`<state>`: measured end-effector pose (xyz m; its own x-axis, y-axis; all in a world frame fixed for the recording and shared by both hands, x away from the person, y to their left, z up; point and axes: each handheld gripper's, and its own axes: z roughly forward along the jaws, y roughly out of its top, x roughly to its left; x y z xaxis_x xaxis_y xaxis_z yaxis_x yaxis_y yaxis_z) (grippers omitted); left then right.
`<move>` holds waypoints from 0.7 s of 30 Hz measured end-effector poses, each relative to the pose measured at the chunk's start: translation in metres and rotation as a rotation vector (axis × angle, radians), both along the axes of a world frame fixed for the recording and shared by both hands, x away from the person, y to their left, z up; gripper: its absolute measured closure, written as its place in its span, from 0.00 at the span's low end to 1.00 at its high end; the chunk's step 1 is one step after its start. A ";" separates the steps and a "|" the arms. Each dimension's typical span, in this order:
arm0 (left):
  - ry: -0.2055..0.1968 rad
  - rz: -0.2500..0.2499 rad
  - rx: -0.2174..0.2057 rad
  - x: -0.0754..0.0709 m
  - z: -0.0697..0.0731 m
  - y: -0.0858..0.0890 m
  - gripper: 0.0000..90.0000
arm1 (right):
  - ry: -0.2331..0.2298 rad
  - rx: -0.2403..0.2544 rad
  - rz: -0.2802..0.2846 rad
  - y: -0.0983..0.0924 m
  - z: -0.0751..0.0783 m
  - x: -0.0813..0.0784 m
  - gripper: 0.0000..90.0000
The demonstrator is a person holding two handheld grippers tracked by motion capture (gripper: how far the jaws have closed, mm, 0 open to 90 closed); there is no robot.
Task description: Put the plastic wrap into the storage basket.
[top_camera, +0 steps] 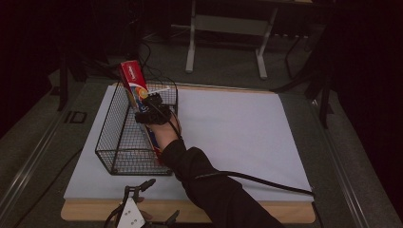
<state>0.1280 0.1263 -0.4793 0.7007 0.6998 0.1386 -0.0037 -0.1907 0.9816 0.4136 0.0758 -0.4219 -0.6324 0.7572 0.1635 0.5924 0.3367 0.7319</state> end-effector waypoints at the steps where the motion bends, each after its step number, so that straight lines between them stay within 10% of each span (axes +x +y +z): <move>1: 0.000 0.000 0.001 0.000 0.000 0.000 0.00 | 0.013 -0.002 0.001 0.001 -0.001 0.001 0.44; 21: 0.002 -0.011 0.005 0.000 0.000 -0.001 0.00 | 0.032 -0.126 0.033 0.016 -0.021 0.018 0.41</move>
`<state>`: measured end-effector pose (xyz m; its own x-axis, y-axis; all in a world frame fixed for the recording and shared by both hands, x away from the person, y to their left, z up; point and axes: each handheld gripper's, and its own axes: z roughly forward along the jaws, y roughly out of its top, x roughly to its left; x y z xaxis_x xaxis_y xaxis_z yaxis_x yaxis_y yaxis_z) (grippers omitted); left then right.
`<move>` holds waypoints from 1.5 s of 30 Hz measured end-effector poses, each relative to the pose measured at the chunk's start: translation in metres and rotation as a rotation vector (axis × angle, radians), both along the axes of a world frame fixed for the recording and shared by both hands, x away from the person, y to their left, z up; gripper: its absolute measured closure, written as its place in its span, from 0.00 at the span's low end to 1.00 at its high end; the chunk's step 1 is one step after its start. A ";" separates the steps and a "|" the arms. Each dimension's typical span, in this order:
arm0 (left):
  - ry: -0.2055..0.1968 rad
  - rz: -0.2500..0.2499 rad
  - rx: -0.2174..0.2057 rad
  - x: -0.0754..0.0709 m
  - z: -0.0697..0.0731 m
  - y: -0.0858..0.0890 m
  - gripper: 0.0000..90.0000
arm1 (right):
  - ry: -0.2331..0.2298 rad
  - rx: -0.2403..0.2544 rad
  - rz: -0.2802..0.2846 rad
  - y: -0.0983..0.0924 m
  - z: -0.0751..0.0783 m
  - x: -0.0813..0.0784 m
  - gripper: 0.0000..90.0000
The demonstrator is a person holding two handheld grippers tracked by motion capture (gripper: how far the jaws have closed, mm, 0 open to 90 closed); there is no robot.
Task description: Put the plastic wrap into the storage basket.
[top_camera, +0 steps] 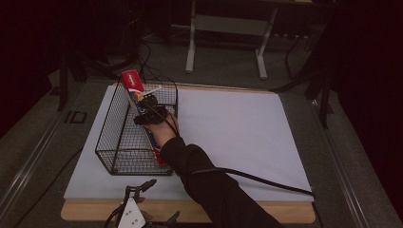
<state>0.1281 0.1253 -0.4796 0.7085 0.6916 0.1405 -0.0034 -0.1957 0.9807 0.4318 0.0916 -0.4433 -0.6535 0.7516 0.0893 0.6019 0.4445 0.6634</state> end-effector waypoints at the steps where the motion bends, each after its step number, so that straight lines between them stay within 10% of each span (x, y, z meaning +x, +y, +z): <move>1: 0.000 0.000 0.000 0.000 0.000 0.000 0.00 | 0.006 -0.003 0.006 0.000 -0.002 0.001 0.40; 12: 0.002 -0.001 0.004 0.001 0.000 0.000 0.00 | -0.042 -0.032 0.055 0.001 0.003 -0.002 0.36; 22: 0.006 0.001 0.013 0.001 -0.001 -0.001 0.00 | -0.039 0.015 0.145 -0.012 0.024 -0.010 0.13; 45: 0.015 0.003 0.021 0.004 -0.002 -0.004 0.00 | -0.158 0.060 0.173 -0.091 0.057 -0.019 0.16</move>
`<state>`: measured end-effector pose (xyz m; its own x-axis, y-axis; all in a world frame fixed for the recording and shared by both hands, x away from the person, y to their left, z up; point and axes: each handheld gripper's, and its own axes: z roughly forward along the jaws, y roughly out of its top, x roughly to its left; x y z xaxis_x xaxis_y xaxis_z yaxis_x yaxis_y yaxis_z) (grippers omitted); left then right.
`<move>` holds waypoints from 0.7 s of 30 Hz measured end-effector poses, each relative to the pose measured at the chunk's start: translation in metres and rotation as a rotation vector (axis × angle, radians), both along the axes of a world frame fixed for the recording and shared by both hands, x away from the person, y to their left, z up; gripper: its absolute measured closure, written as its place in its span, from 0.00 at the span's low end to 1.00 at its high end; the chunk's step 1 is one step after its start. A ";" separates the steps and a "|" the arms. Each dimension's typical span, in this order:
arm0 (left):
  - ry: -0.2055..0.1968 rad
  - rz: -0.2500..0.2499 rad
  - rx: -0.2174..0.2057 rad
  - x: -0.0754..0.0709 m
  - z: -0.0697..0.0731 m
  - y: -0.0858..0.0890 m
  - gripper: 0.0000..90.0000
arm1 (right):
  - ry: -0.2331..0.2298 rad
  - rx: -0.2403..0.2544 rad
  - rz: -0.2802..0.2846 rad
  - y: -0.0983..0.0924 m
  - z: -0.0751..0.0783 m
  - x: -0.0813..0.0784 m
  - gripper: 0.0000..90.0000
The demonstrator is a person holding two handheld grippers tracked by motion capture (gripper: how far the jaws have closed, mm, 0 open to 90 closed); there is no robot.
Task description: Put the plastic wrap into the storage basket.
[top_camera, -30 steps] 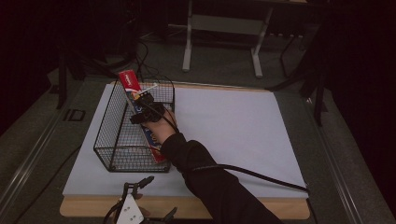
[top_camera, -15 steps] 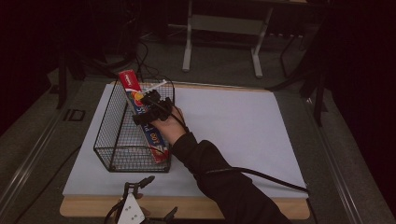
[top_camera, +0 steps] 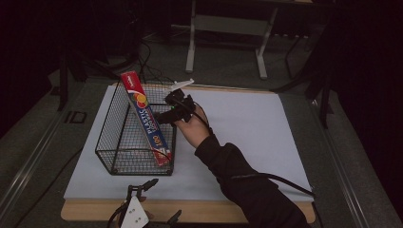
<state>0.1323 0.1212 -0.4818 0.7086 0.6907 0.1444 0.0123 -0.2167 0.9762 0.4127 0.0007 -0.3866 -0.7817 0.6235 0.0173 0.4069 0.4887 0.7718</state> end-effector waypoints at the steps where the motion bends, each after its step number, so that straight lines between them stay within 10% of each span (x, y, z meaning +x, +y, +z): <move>1: 0.001 0.000 0.001 0.000 0.000 0.000 0.00 | 0.002 -0.003 0.000 -0.004 0.000 0.000 0.16; 21: 0.003 0.002 0.011 0.002 -0.001 -0.002 0.00 | 0.006 0.007 -0.054 -0.073 -0.009 0.001 0.16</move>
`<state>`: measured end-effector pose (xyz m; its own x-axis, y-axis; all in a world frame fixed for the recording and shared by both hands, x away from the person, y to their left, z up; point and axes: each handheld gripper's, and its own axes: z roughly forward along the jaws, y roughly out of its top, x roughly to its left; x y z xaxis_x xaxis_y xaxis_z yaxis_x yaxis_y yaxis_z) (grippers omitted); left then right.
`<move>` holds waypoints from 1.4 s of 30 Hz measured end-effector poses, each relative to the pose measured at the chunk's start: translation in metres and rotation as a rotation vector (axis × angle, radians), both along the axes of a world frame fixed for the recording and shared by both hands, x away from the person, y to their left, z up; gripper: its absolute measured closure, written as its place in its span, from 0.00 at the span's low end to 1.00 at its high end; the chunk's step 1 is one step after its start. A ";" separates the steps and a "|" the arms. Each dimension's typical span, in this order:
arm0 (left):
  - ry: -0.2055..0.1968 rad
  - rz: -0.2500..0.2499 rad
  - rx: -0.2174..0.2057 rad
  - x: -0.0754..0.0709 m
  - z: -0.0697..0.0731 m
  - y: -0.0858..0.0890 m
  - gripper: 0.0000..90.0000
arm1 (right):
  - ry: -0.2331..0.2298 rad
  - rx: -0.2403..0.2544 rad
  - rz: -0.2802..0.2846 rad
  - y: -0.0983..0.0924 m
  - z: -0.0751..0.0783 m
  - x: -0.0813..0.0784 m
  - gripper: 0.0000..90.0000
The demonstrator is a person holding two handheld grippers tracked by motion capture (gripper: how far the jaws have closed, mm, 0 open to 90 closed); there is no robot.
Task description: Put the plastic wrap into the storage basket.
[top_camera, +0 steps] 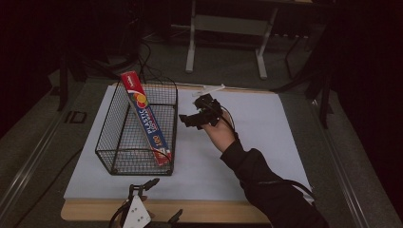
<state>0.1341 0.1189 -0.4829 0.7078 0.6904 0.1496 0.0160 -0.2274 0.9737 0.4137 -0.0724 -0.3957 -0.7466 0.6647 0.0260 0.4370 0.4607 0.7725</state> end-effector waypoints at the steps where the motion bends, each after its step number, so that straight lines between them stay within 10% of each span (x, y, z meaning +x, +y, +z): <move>1: 0.002 0.000 -0.001 0.000 0.000 0.000 0.00 | 0.005 0.007 -0.001 -0.009 -0.004 -0.001 0.16; 42: 0.008 0.003 0.021 0.002 -0.001 -0.003 0.00 | 0.075 0.025 -0.063 -0.128 -0.092 -0.043 0.16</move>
<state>0.1364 0.1161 -0.4844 0.7066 0.6896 0.1586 0.0243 -0.2477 0.9685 0.3706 -0.2005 -0.4881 -0.6987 0.7088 0.0970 0.5216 0.4118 0.7473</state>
